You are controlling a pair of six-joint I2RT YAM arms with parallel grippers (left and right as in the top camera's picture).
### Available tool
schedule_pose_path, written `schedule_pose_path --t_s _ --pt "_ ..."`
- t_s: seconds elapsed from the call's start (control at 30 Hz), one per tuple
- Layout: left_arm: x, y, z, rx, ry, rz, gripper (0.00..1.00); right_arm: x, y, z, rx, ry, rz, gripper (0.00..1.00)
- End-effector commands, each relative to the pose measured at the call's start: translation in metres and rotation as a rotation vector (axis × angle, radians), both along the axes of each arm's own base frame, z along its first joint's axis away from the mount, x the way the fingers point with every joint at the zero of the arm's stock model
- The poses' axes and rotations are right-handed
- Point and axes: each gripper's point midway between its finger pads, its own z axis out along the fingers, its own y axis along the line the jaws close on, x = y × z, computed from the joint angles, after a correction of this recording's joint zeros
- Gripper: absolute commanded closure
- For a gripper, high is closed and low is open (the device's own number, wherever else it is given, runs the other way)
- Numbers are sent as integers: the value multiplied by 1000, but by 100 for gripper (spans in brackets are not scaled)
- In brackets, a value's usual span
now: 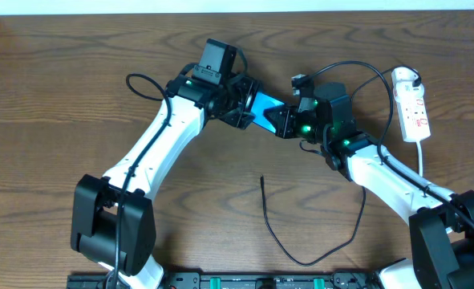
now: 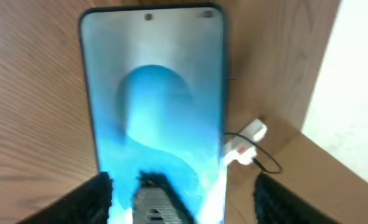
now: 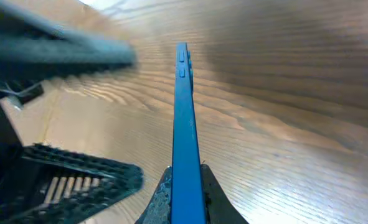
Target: Plug charger to phone and switch on socket
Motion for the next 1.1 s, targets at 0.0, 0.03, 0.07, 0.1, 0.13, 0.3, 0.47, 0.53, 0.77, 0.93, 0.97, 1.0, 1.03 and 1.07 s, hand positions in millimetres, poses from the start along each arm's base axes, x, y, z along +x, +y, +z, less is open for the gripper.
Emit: schedule_pose_path --t_s 0.0,0.03,0.07,0.1,0.13,0.3,0.47,0.53,0.77,0.93,0.97,1.0,1.03,1.07 --pt "1 -5 28 -72 -77 -63 20 12 -11 6 -12 -33 -34 99" --pt "2 -6 31 -90 -84 -69 13 14 -16 6 1 -13 -57 99" --pt "3 -5 32 -93 -89 -68 13 16 -18 6 16 6 -76 99" --pt "5 -5 33 -96 -92 -67 13 17 -22 6 37 32 -102 99" --pt "6 -4 33 -96 -95 -64 12 19 -24 6 54 51 -119 99" --pt "10 1 37 -125 -98 -61 12 24 -39 9 211 228 -245 99" --pt "14 6 41 -154 -102 -58 12 27 -51 12 396 445 -380 99" --pt "17 9 43 -159 -108 -52 12 26 -51 15 503 575 -428 99" --pt "25 13 47 -167 -141 -41 11 25 -38 41 715 753 -430 99" --pt "34 11 57 -183 -198 -39 11 23 -30 57 825 868 -417 99" --pt "35 10 58 -184 -204 -39 11 23 -30 58 835 882 -419 99" --pt "37 10 60 -186 -218 -38 11 21 -28 60 850 907 -417 99" --pt "38 11 59 -181 -217 -29 11 22 -28 61 857 913 -416 99" --pt "39 13 58 -174 -218 -20 11 22 -26 63 860 902 -407 99"
